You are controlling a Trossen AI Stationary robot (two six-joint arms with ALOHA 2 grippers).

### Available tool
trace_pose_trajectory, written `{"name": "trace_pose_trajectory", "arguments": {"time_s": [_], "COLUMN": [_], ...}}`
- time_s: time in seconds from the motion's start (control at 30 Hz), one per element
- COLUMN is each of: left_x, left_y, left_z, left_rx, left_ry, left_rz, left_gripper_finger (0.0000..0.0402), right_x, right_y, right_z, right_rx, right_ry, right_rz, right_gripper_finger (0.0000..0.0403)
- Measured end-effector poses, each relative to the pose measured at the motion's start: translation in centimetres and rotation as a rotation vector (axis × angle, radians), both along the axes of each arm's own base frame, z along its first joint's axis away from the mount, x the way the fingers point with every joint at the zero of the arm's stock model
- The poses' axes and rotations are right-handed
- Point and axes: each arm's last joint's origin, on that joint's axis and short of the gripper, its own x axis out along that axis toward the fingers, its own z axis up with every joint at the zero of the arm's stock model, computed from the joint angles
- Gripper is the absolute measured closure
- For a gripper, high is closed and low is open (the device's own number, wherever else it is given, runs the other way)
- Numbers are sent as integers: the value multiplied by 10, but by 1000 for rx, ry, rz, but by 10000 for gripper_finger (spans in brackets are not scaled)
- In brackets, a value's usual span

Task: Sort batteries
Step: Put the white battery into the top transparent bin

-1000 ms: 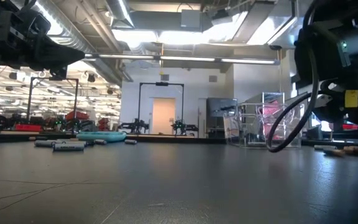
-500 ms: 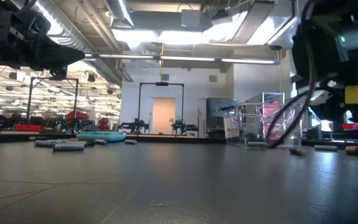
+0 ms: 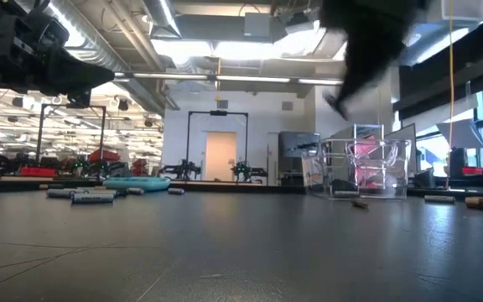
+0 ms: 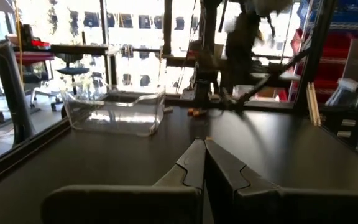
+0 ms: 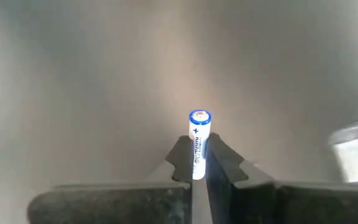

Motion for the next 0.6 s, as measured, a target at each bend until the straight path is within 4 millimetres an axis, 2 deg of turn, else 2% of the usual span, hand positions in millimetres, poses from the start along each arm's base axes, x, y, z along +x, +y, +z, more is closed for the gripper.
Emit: {"name": "trace_pose_trajectory", "arguments": {"time_s": [0.1, 0.2, 0.27, 0.43, 0.53, 0.6], "left_x": [0, 1, 1, 1, 1, 1], "left_y": [0, 0, 0, 0, 0, 0], "left_z": [0, -1, -1, -1, -1, -1], "left_rx": [-1, -1, -2, -2, -2, -2], "left_ry": [4, 8, 12, 12, 12, 11], "left_rz": [0, 0, 0, 0, 0, 0], "left_gripper_finger": [402, 402, 402, 402, 402, 402], "right_x": [12, 15, 8, -29, -42, -42], "right_y": [-36, -86, -124, -204, -235, -247], "right_z": [36, 55, 64, 54, 40, 25], "right_rx": [-54, -55, -25, 71, 128, 156], "right_ry": [-92, -81, -65, 72, 133, 169], "right_rz": [-75, -159, -239, -420, -481, -479], "right_gripper_finger": [388, 388, 388, 388, 388, 388]}}
